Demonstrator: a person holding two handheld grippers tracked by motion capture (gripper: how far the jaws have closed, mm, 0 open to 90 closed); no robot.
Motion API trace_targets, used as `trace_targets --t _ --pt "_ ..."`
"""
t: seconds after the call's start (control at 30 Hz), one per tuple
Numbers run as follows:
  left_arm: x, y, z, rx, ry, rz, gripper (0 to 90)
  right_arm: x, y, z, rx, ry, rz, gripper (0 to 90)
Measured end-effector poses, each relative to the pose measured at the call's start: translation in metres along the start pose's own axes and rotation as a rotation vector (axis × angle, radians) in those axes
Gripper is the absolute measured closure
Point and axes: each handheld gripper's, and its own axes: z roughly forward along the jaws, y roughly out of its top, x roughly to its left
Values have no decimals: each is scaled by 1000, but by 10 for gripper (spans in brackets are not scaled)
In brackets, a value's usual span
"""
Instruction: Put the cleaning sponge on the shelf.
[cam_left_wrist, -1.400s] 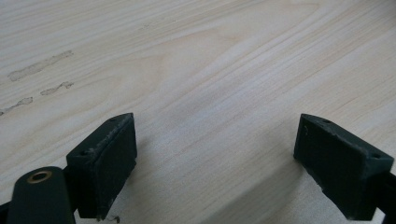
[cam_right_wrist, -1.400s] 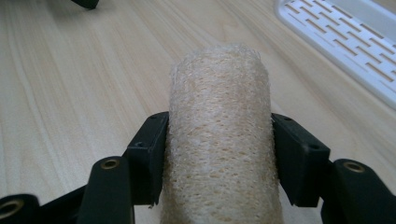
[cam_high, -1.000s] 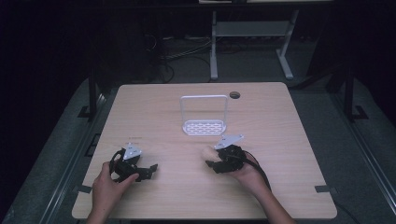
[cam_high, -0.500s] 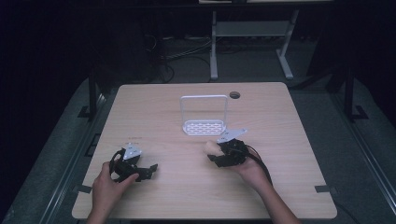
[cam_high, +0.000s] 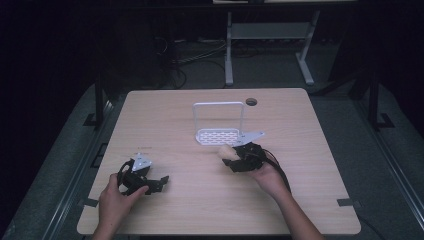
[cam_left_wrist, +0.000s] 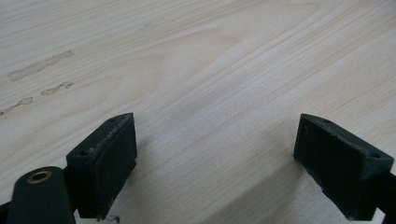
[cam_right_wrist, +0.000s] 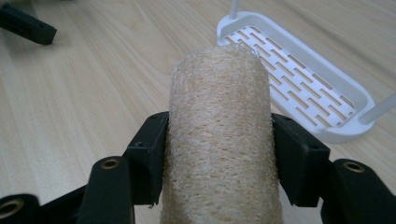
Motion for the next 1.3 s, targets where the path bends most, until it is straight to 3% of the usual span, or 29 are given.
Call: trace_targets --t 0.8,1.3 --pt "0 0 0 0 -2 -1 127 -13 19 8 -18 -24 -9 408" --pt "0 0 0 3 -4 -2 127 -21 29 19 -23 -33 11 408"
